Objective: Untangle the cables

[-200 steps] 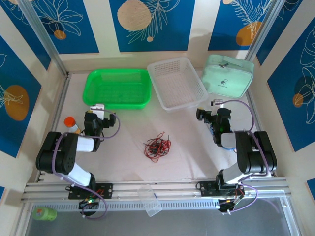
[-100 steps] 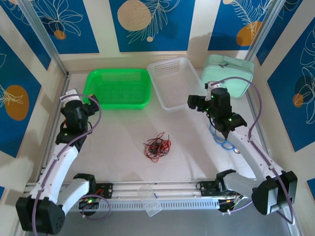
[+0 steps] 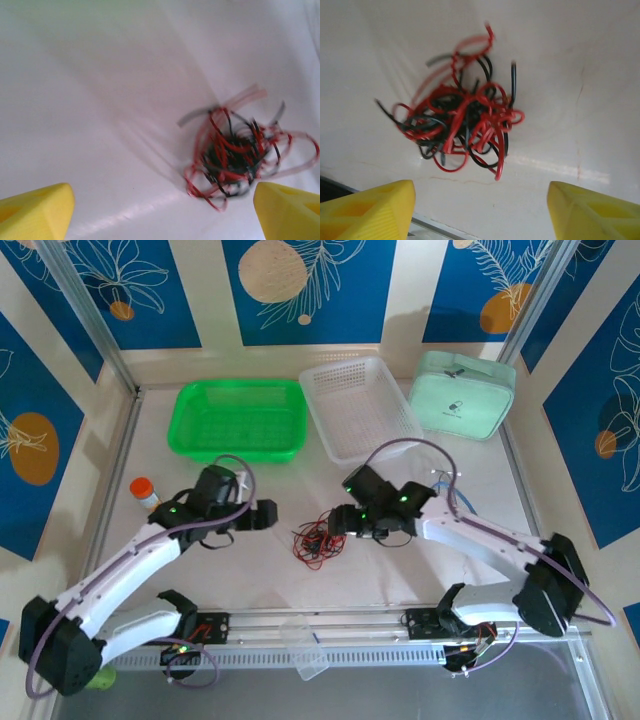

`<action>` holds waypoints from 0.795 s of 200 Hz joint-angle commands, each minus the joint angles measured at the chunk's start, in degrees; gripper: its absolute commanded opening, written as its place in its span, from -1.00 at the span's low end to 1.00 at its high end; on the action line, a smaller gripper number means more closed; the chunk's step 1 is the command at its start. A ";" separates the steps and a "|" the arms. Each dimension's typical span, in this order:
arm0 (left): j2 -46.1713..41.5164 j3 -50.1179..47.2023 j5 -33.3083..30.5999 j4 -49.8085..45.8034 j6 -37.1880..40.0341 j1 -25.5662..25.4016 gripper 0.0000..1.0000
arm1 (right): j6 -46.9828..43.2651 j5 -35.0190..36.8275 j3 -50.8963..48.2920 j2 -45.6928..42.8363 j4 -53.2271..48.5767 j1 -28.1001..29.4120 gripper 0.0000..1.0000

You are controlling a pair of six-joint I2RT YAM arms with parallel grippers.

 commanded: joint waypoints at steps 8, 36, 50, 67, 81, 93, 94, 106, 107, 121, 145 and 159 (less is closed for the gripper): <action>4.38 -1.17 5.38 4.90 -0.80 -8.43 0.82 | 8.67 -0.57 -3.00 4.79 4.58 2.56 0.37; 8.64 -2.81 3.25 11.92 4.14 -15.33 0.82 | 10.34 -0.23 -6.32 7.05 12.63 2.32 0.32; 11.07 -3.01 0.87 14.88 7.43 -17.88 0.83 | 10.60 0.18 -7.43 7.50 15.09 1.75 0.29; 14.48 -2.66 -3.70 16.83 10.26 -19.46 0.82 | 10.39 -0.58 -8.53 8.22 17.27 0.27 0.25; 16.67 -2.86 -7.64 18.60 11.45 -19.59 0.78 | 10.28 -1.28 -9.63 8.53 19.42 -0.79 0.22; 17.98 -3.43 -10.37 20.98 12.19 -19.59 0.76 | 10.26 -2.22 -10.81 8.75 21.37 -1.83 0.19; 18.07 -3.49 -10.62 21.16 12.23 -19.59 0.76 | 10.27 -2.31 -10.89 8.76 21.54 -1.92 0.19; 19.28 -3.58 -12.99 22.84 12.98 -19.59 0.72 | 10.36 -3.24 -12.07 9.02 22.95 -2.82 0.14; 19.38 -3.56 -13.16 23.01 13.07 -19.59 0.72 | 10.36 -3.35 -12.09 9.03 23.07 -2.90 0.14; 21.12 -3.16 -14.39 25.04 14.31 -19.59 0.68 | 10.57 -4.31 -13.42 9.30 24.35 -3.65 0.08; 25.40 -2.24 -15.28 28.47 15.64 -19.59 0.59 | 10.86 -5.72 -15.44 9.28 25.98 -4.37 -0.07; 27.85 -1.83 -14.40 31.68 15.83 -19.55 0.53 | 11.12 -6.13 -16.64 8.80 26.44 -4.48 -0.15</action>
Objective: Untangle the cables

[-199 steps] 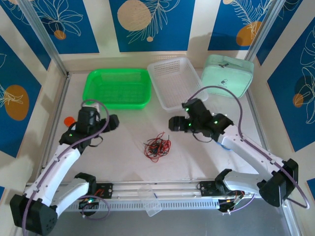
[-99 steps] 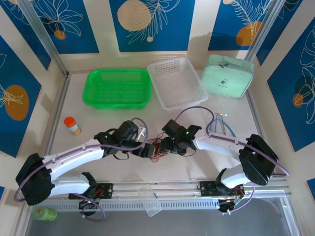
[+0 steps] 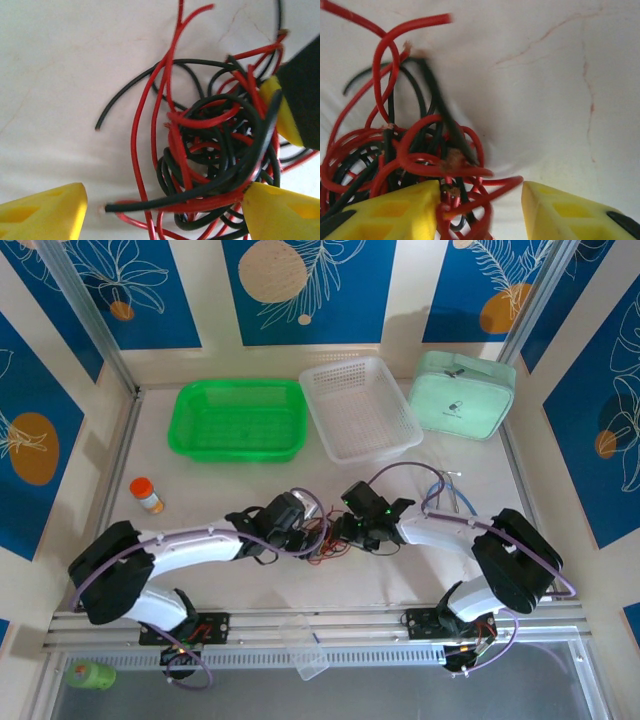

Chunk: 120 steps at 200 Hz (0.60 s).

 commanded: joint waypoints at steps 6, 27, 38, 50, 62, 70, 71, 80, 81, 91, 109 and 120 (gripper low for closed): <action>5.08 1.45 -1.52 7.51 2.12 -0.13 0.50 | 1.09 -2.87 -2.64 -0.30 2.05 -0.41 -0.19; 8.25 2.39 0.65 10.96 1.36 -0.14 0.27 | 1.36 -4.57 -4.82 -1.80 3.25 -1.09 -0.32; 9.61 2.53 1.36 12.64 0.98 -0.14 0.03 | 1.36 -5.74 -5.98 -2.53 3.87 -1.74 -0.38; 10.82 2.44 2.35 14.64 0.45 0.04 -0.24 | 1.23 -7.18 -7.22 -3.11 4.55 -2.71 -0.48; 11.91 2.66 3.46 15.78 -0.02 0.31 -0.55 | 0.94 -8.59 -8.37 -3.74 5.10 -3.76 -0.56; 12.41 2.95 3.74 15.71 -0.37 0.49 -0.78 | 0.75 -9.39 -9.15 -4.31 5.32 -4.46 -0.61; 12.44 3.01 3.75 15.64 -0.39 0.54 -0.81 | 0.70 -9.48 -9.29 -4.34 5.32 -4.50 -0.62; 12.61 3.15 3.64 15.11 -1.10 1.03 -1.00 | 0.49 -10.19 -10.09 -5.19 5.50 -5.25 -0.66; 12.58 3.15 3.61 15.08 -1.19 1.03 -1.00 | 0.48 -10.28 -10.20 -5.30 5.55 -5.29 -0.66; 12.05 2.70 3.49 14.88 -2.60 1.97 -1.00 | 0.73 -11.09 -11.18 -6.29 5.75 -6.23 -0.68; 10.68 0.61 6.30 15.65 -7.52 5.51 -1.00 | 2.82 -13.22 -13.97 -8.58 7.96 -8.01 -0.73; 10.25 -0.83 10.87 16.84 -12.09 8.78 -1.00 | 5.03 -15.22 -16.41 -9.88 11.05 -9.17 -0.74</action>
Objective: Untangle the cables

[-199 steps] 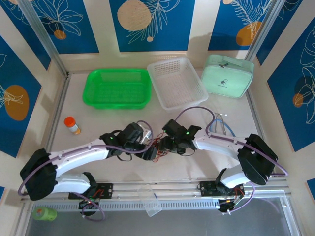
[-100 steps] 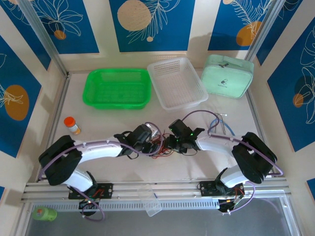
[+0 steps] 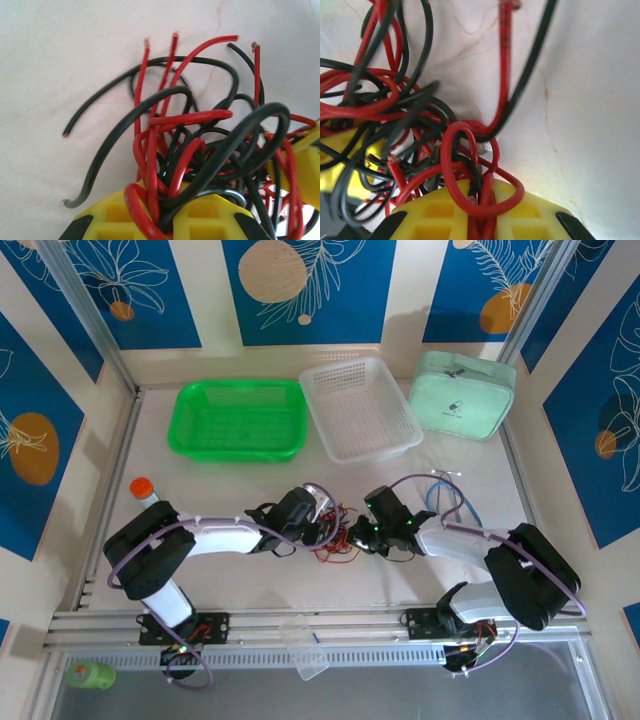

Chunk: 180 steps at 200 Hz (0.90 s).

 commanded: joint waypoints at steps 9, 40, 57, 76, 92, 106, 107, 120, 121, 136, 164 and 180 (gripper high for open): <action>-0.46 -4.06 8.46 3.31 -12.72 8.64 -1.00 | 5.78 -6.88 -6.58 -3.25 3.01 -2.70 -0.75; 1.74 -7.85 16.19 10.85 -22.85 12.20 -1.00 | 9.56 -9.10 -8.15 -3.55 6.86 -2.33 -0.66; 2.53 -8.96 16.56 13.24 -25.43 12.27 -1.00 | 8.89 -7.13 -6.51 -3.57 3.82 -0.68 -0.59; 1.43 -10.00 14.65 13.73 -27.14 12.32 -1.00 | 6.40 -4.67 -3.70 -3.84 -2.68 0.98 -0.46; -2.73 -10.79 11.61 11.48 -26.45 12.23 -0.95 | 3.17 -1.09 -0.73 -5.51 -11.31 2.49 -0.34; -8.36 -10.16 8.49 5.88 -23.52 12.11 -0.76 | 0.10 2.10 1.93 -7.89 -19.74 3.43 -0.22; -8.79 -10.00 8.23 5.30 -23.24 12.07 -0.74 | -0.13 2.27 2.07 -8.09 -20.35 3.44 -0.21; -14.26 -7.54 4.66 -3.05 -19.17 11.48 -0.54 | -2.56 3.86 4.23 -10.65 -26.90 3.72 -0.09; -14.65 -7.36 4.38 -3.65 -18.83 11.40 -0.53 | -2.74 3.94 4.40 -10.87 -27.36 3.72 -0.08; -19.42 -3.96 0.94 -12.67 -14.50 10.74 -0.26 | -4.59 4.28 6.56 -13.60 -32.73 3.86 0.10; -23.99 0.19 -0.72 -22.47 -10.38 10.19 0.13 | -3.56 3.66 9.71 -15.86 -36.86 4.22 0.44; -24.50 1.75 -1.13 -25.87 -9.25 9.79 0.23 | -1.02 2.41 11.08 -15.01 -34.82 4.42 0.59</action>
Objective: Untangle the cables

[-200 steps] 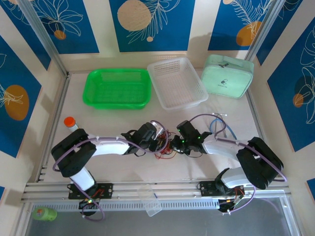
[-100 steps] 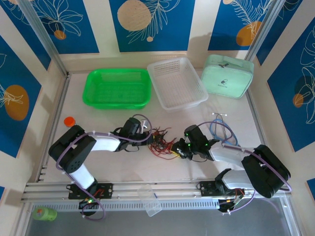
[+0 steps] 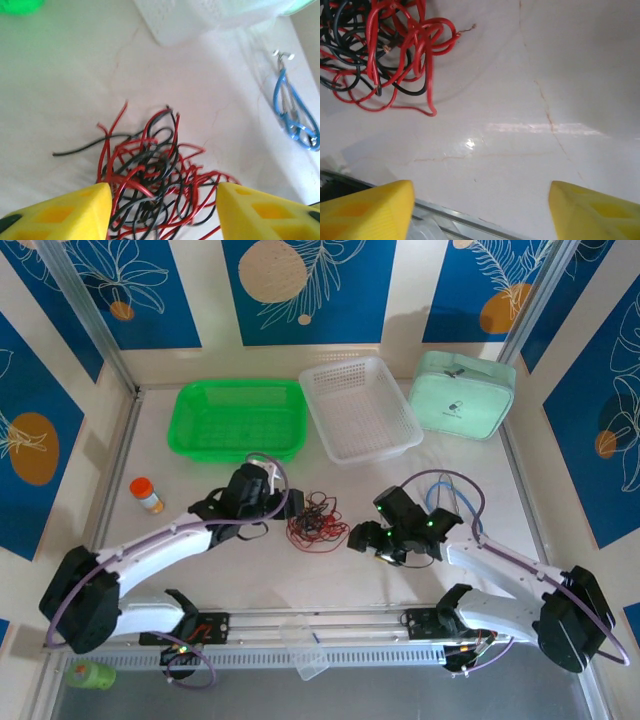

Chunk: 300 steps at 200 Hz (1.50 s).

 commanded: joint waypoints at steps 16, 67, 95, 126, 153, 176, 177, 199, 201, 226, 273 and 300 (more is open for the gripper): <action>-0.29 4.26 -4.33 -14.64 6.76 -1.61 0.33 | 4.67 -0.51 4.03 3.32 -1.43 1.25 0.71; 11.43 14.80 -7.67 -20.58 15.96 -3.09 0.51 | 11.16 4.21 12.28 19.32 6.69 3.14 0.76; 16.88 16.44 -6.83 -18.55 18.65 -3.52 0.51 | 13.08 5.46 14.21 24.86 10.36 2.89 0.75; 21.41 15.57 -5.76 -16.12 19.06 -3.51 0.51 | 13.98 3.01 13.68 30.56 16.10 2.23 0.70; 25.27 13.66 -3.77 -11.36 17.87 -3.76 0.44 | 14.34 0.82 13.56 34.83 19.87 2.17 0.54; 28.32 12.71 -3.42 -8.71 16.10 -4.31 0.20 | 13.81 0.94 13.85 36.41 19.62 2.27 0.30; 28.37 12.60 -3.44 -8.57 15.96 -4.36 0.19 | 13.81 0.96 13.83 36.39 19.60 2.27 0.29; 28.33 9.77 -4.44 -6.19 13.28 -4.62 -0.19 | 13.73 1.70 12.70 35.99 19.15 2.04 -0.07; 28.18 9.42 -4.50 -6.02 12.98 -4.58 -0.23 | 13.70 1.75 12.56 35.90 19.14 2.04 -0.11; 24.12 4.91 -7.64 -4.74 10.01 -4.60 -0.60 | 13.33 2.45 10.15 34.00 18.94 1.44 -0.54; 11.93 -0.88 -12.60 -5.78 6.86 -4.08 -0.76 | 7.83 3.19 1.59 25.56 26.99 -0.04 -0.90; 4.28 -7.25 -13.83 -0.54 4.08 -3.53 -0.69 | 0.48 0.74 -4.19 20.51 37.76 -0.63 -0.91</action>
